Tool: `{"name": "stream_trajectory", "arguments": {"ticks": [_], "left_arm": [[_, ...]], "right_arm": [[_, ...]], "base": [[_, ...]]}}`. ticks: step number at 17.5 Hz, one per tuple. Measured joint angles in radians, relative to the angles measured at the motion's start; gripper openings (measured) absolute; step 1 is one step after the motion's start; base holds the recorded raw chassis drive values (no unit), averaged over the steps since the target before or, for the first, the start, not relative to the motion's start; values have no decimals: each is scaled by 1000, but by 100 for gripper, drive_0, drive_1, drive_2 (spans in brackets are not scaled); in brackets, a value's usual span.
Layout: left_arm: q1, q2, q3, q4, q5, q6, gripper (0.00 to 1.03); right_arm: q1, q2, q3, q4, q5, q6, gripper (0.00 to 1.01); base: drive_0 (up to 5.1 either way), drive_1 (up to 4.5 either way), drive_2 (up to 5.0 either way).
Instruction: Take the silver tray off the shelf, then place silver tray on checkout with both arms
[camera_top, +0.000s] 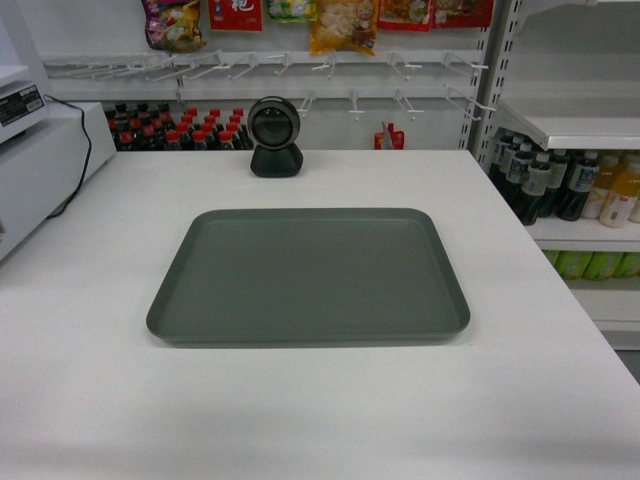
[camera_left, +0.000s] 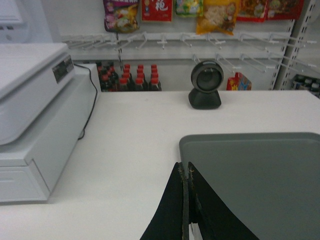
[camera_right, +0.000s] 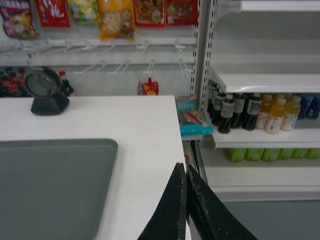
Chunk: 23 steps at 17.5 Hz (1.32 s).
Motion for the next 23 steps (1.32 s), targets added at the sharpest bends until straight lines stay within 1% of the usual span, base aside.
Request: {"name": "stream_trajectory", "arguments": {"ticks": [1,2,3,4,5,6,10,14,18,20,23], "left_arm": [[7,-58,-27,-4,3,0,1],[15,-111,-57,-19,20,0,1],[50,-153,-88,-45,71,1,1],[69,-193,-115,-73,70,0,1],[74,-239,-137,-97,68,1,1],[70,-292,-154,-123,72,0,1],[68,-504,-220,-275,75,1,1],[68,-714,-251,-446,75,0,1],[68,-896,-259,-606,75,1,1],[68,-1030,-260,-729,75,1,1],[68,-1102,-260,-803,75,1,1]], "right_arm": [[-6,-66,-32,0,-8,0,3],[-11,-118,-67,-18,-18,0,3],[-47,-161,-106,-44,-66,-1,3],[-72,-211,-135,-90,-66,0,3],[-76,-293,-146,-173,-61,0,3],[-71,-378,-161,-202,-73,0,3],[-69,-593,-245,-346,-73,0,3],[-69,-808,-285,-510,-73,0,3],[-69,-999,-297,-677,-73,0,3],[-69,-1145,-298,-808,-73,0,3],[-69,-1229,-298,-892,-73,0,3]], "base": [[0,0,0],[0,0,0],[0,0,0],[0,0,0],[0,0,0],[0,0,0],[0,0,0],[0,0,0],[0,0,0],[0,0,0],[0,0,0]]}}
